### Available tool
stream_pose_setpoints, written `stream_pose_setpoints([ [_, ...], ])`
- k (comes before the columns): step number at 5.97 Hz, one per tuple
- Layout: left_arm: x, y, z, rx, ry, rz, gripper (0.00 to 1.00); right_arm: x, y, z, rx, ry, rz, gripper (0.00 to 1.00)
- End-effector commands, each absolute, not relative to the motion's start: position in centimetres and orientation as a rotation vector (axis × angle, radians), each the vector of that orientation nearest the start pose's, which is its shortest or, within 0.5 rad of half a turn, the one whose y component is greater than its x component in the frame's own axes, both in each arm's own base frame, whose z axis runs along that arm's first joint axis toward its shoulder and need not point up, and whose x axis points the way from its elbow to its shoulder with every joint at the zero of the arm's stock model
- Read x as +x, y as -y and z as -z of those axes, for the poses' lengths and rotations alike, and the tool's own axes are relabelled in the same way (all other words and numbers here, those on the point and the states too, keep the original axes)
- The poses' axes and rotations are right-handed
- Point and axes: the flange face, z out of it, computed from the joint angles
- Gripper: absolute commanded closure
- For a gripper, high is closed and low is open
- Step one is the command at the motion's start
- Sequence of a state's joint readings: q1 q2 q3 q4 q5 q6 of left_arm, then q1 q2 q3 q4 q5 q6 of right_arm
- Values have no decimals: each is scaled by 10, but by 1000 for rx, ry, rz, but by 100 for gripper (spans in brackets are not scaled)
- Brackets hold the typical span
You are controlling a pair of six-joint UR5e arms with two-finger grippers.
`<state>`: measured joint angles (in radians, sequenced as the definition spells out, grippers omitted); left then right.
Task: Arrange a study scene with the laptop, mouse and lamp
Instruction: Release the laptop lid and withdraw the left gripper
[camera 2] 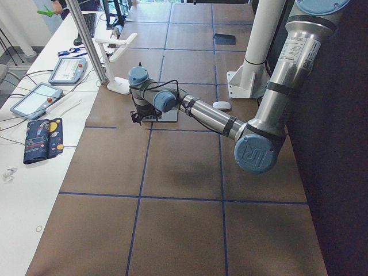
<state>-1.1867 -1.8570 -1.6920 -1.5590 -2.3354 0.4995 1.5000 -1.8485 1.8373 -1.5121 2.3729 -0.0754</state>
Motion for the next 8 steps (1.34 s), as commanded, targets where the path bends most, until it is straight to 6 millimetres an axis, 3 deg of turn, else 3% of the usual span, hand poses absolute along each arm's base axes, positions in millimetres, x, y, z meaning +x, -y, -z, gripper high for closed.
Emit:
stream_pose_setpoints([
  [1, 75, 558, -523, 221, -769, -694, 0, 19, 387, -627, 78, 835, 171, 0],
  [2, 46, 538, -553, 123, -771, -465, 0, 12, 389, -615, 94, 860, 186, 0],
  [3, 14, 515, -588, 67, -771, -360, 0, -6, 388, -586, 86, 886, 168, 0],
  [4, -15, 507, -597, 32, -776, -200, 0, -37, 387, -556, 54, 896, 133, 0],
  [5, -20, 500, -599, -3, -804, -103, 0, -59, 381, -548, 53, 921, 107, 0],
  [6, -21, 487, -615, 18, -805, -107, 0, -89, 358, -545, 50, 948, 26, 0],
  [8, -22, 483, -614, 29, -806, -111, 0, -112, 307, -557, 42, 974, -4, 0],
])
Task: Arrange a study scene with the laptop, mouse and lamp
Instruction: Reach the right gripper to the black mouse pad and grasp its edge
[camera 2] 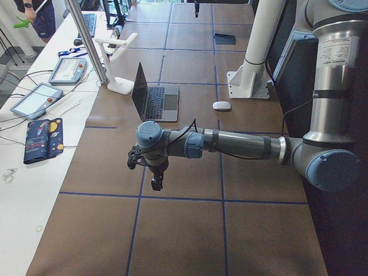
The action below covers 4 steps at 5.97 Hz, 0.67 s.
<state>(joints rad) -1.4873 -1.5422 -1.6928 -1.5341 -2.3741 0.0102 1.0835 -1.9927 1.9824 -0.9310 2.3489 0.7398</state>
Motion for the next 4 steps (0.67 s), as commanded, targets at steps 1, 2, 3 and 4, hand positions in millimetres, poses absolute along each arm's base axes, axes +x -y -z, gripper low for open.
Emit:
stream_pose_setpoints([
  [1, -23, 482, -611, 36, -806, -109, 0, -132, 281, -564, 38, 958, -15, 0],
  [2, -24, 478, -614, 31, -806, -108, 0, -152, 248, -573, 34, 936, -34, 0],
  [3, -23, 479, -613, 35, -807, -110, 0, -155, 225, -581, 18, 922, -26, 0],
  [4, -24, 475, -613, 35, -807, -110, 0, -151, 206, -590, 21, 893, -8, 1],
])
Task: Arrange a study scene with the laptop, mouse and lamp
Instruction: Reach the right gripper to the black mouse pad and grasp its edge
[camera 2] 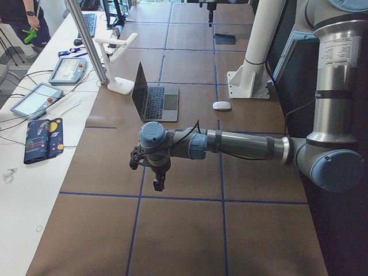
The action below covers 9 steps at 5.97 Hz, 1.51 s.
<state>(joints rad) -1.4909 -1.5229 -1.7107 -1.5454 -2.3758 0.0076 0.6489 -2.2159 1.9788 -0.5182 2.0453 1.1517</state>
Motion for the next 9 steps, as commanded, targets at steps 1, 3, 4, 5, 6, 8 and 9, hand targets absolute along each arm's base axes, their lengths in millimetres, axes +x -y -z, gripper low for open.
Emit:
stream_pose_setpoints([
  [1, -24, 470, -610, 39, -807, -112, 0, -171, 195, -594, 6, 865, -14, 1],
  [3, -25, 464, -609, 41, -807, -112, 0, -224, 159, -600, 46, 826, -47, 1],
  [4, -25, 464, -609, 41, -806, -111, 0, -210, 157, -608, 51, 906, -40, 2],
  [5, -25, 464, -608, 43, -807, -111, 0, -198, 155, -631, 54, 937, -40, 3],
  [6, -25, 464, -605, 49, -808, -112, 0, -198, 155, -634, 54, 938, -40, 7],
  [8, -26, 464, -605, 49, -808, -110, 0, -203, 156, -638, 55, 933, -41, 15],
  [9, -26, 464, -605, 49, -808, -110, 0, -202, 155, -647, 53, 916, -40, 17],
])
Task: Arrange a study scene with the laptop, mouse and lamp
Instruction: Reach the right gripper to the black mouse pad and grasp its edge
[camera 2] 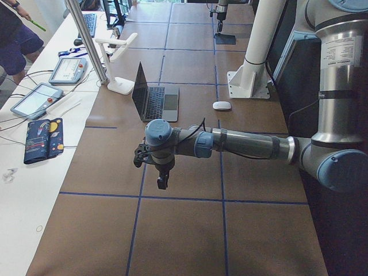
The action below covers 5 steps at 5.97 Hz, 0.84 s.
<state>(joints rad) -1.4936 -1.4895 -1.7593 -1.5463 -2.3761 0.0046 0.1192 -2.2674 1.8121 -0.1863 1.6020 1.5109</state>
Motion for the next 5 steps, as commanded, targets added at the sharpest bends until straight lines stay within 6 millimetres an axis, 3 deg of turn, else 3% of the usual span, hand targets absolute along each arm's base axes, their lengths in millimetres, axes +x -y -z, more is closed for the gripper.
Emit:
stream_pose_setpoints([
  [1, -27, 464, -605, 50, -807, -110, 0, -203, 156, -650, 55, 913, -42, 19],
  [2, -27, 464, -605, 51, -807, -110, 0, -203, 155, -651, 54, 912, -41, 23],
  [4, -27, 464, -604, 51, -809, -109, 0, -202, 156, -651, 56, 911, -43, 95],
  [5, -28, 464, -604, 53, -809, -108, 0, -203, 156, -650, 58, 914, -46, 100],
])
